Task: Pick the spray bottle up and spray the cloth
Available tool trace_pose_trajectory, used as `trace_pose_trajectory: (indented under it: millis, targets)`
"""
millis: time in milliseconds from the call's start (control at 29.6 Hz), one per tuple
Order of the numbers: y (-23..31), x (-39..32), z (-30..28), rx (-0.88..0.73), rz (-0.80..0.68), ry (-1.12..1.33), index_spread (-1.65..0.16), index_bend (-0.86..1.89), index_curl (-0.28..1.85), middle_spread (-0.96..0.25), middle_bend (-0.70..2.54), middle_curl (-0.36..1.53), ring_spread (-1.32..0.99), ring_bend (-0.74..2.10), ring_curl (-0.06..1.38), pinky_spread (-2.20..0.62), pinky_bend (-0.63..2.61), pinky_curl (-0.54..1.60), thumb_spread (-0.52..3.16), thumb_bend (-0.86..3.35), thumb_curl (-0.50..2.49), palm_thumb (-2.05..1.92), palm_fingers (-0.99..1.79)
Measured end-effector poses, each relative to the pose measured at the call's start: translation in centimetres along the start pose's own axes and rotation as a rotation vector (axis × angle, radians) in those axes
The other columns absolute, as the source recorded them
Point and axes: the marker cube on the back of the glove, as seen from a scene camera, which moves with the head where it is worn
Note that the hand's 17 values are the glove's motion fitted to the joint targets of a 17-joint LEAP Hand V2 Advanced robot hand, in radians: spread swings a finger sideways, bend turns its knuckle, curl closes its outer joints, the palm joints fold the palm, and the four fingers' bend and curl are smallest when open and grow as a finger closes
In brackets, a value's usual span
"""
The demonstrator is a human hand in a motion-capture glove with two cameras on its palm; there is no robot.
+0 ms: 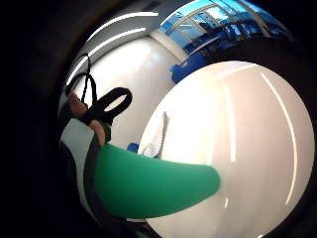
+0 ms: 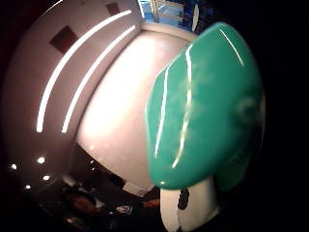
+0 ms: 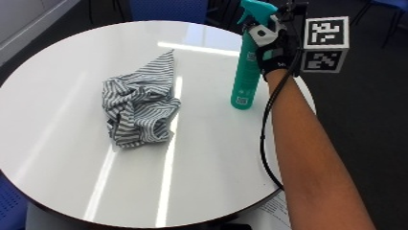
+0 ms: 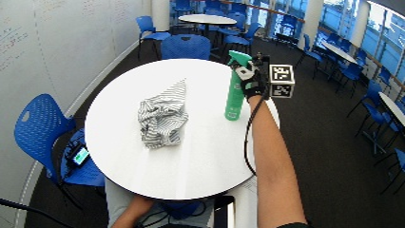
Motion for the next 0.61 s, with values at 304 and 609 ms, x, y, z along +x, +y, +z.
trace_pose_trajectory:
  millis: [304, 609]
  targets:
    - [-0.2, -1.5, -1.6, 0.062, -0.064, -0.026, -0.30, 0.23, 0.40, -0.24, 0.36, 0.45, -0.18, 0.59, 0.42, -0.21, 0.42, 0.37, 0.57, -0.03, 0.62, 0.91, 1.34]
    - [0.3, -1.1, -2.4, 0.085, -0.080, -0.044, -0.31, 0.21, 0.44, -0.24, 0.37, 0.47, -0.18, 0.61, 0.43, -0.25, 0.46, 0.39, 0.54, -0.03, 0.65, 0.90, 1.35]
